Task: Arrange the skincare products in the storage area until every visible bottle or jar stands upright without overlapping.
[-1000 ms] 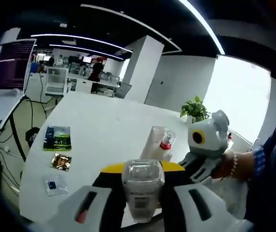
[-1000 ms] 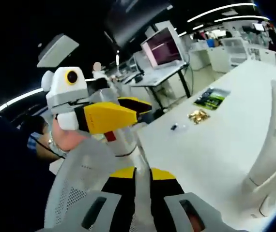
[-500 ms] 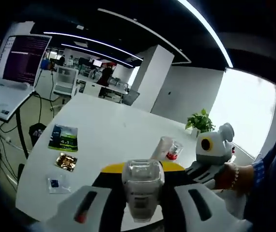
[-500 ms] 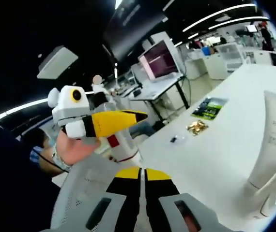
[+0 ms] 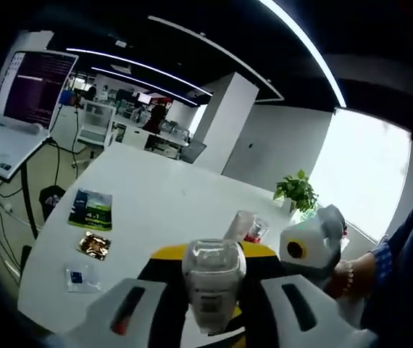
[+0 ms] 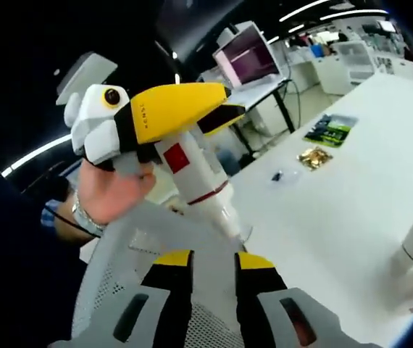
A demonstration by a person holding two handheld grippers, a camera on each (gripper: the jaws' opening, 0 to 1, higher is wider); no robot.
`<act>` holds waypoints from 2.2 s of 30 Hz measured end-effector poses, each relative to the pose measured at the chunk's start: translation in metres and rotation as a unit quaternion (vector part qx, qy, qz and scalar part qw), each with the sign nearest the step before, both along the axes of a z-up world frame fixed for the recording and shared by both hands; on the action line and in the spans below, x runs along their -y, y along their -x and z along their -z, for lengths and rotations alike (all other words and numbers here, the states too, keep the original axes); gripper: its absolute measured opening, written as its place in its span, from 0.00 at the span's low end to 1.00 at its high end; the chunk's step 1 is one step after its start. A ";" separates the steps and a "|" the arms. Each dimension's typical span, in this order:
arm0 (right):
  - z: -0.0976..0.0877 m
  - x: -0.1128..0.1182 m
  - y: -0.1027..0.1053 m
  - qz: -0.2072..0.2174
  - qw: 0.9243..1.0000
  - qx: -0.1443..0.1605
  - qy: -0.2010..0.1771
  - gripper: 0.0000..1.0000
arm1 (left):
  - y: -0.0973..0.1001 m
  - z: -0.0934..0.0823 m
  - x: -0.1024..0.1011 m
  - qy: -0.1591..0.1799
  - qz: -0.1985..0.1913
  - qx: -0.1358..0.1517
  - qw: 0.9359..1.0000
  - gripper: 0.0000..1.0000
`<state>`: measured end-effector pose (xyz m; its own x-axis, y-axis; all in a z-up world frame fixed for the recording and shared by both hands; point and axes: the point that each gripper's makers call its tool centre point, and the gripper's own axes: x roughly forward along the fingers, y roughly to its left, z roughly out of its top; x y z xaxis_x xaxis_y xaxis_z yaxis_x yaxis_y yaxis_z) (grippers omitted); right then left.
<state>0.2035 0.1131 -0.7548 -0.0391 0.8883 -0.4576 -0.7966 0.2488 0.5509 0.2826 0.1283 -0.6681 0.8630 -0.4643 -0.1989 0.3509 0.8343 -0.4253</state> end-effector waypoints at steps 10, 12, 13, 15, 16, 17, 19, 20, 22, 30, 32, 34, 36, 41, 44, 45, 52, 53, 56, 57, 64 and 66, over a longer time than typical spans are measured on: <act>-0.023 0.019 -0.053 0.128 0.990 0.014 -0.049 0.14 | 0.001 -0.003 0.005 0.011 0.009 0.004 1.000 0.25; -0.026 0.021 -0.057 0.134 0.990 0.020 -0.051 0.16 | 0.001 -0.002 0.008 0.011 0.016 0.002 1.000 0.25; -0.028 0.023 -0.061 0.142 0.988 0.030 -0.054 0.17 | 0.002 -0.001 0.009 0.011 0.021 0.000 1.000 0.25; -0.032 0.028 -0.071 0.154 0.985 0.064 -0.050 0.16 | 0.003 0.003 0.015 0.005 0.036 -0.011 0.999 0.25; -0.038 0.033 -0.081 0.181 0.979 0.073 -0.061 0.15 | 0.004 0.006 0.018 0.002 0.044 -0.019 0.999 0.25; -0.043 0.036 -0.086 0.193 0.976 0.076 -0.070 0.14 | 0.005 0.007 0.022 -0.001 0.051 -0.022 0.998 0.25; -0.057 0.043 -0.097 0.207 0.970 0.082 -0.098 0.02 | 0.008 0.011 0.028 -0.016 0.067 -0.029 0.997 0.25; -0.062 0.046 -0.098 0.209 0.969 0.081 -0.105 0.00 | 0.009 0.013 0.030 -0.026 0.072 -0.033 0.997 0.25; -0.061 0.047 -0.098 0.203 0.970 0.090 -0.102 0.00 | 0.009 0.018 0.031 -0.040 0.075 -0.039 0.996 0.25; -0.068 0.034 -0.073 0.108 0.981 0.094 -0.129 0.05 | 0.013 0.021 0.038 -0.045 0.094 -0.047 0.993 0.25; -0.071 0.036 -0.073 0.097 0.980 0.115 -0.130 0.06 | 0.016 0.016 0.040 -0.039 0.101 -0.035 0.994 0.25; -0.075 0.039 -0.073 0.083 0.979 0.126 -0.140 0.08 | 0.018 0.011 0.043 -0.038 0.110 -0.021 0.993 0.25; -0.080 0.042 -0.073 0.067 0.976 0.142 -0.150 0.13 | 0.020 0.006 0.046 -0.041 0.119 -0.004 0.992 0.25; -0.096 0.049 -0.069 0.029 0.969 0.158 -0.187 0.22 | 0.024 -0.001 0.051 -0.054 0.135 0.031 0.989 0.25; -0.104 0.051 -0.065 0.010 0.965 0.156 -0.211 0.27 | 0.027 -0.003 0.055 -0.061 0.146 0.039 0.987 0.25; -0.105 0.052 -0.063 0.005 0.964 0.155 -0.215 0.27 | 0.028 -0.003 0.056 -0.068 0.149 0.044 0.986 0.25; -0.113 0.048 -0.059 0.011 0.963 0.108 -0.247 0.34 | 0.032 0.007 0.064 -0.124 0.170 0.051 0.976 0.25; -0.116 0.048 -0.061 0.017 0.962 0.098 -0.255 0.35 | 0.033 0.009 0.065 -0.134 0.176 0.051 0.974 0.25; -0.123 0.048 -0.062 0.028 0.957 0.076 -0.279 0.37 | 0.037 0.015 0.072 -0.154 0.195 0.049 0.967 0.26; -0.126 0.048 -0.062 0.030 0.955 0.068 -0.288 0.36 | 0.038 0.016 0.073 -0.161 0.198 0.048 0.966 0.26; -0.134 0.046 -0.053 0.019 0.950 0.050 -0.308 0.26 | 0.042 0.024 0.077 -0.178 0.216 0.042 0.959 0.26; -0.136 0.046 -0.050 0.013 0.949 0.052 -0.309 0.23 | 0.041 0.027 0.077 -0.187 0.216 0.040 0.957 0.25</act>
